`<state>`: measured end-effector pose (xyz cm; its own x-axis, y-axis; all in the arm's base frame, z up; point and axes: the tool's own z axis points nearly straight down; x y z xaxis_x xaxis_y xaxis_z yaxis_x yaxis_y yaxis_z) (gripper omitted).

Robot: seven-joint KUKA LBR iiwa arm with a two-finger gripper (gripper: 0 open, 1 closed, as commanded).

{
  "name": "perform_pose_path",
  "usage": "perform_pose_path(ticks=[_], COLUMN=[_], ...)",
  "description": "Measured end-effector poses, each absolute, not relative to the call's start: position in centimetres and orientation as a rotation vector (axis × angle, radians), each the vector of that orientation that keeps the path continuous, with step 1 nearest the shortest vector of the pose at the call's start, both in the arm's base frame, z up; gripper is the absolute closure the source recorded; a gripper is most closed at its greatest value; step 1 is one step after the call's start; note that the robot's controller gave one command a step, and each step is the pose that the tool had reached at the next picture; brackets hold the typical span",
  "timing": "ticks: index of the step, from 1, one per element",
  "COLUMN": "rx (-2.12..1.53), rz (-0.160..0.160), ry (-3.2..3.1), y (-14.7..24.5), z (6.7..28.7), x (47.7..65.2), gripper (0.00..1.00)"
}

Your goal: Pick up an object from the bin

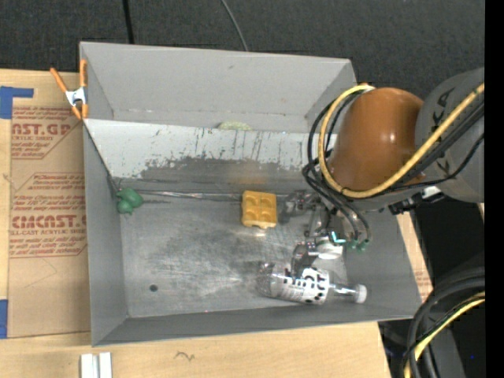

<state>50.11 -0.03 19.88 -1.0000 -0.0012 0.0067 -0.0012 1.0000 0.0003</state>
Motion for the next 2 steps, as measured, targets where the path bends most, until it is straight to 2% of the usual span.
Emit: perform_pose_path(ticks=[1,2], rx=[0.002,0.074], rz=[0.000,0.001], ry=[-3.143,-3.146], y=[0.0,-2.3], z=[20.2,13.2], x=[50.3,49.1], gripper=[0.00,0.00])
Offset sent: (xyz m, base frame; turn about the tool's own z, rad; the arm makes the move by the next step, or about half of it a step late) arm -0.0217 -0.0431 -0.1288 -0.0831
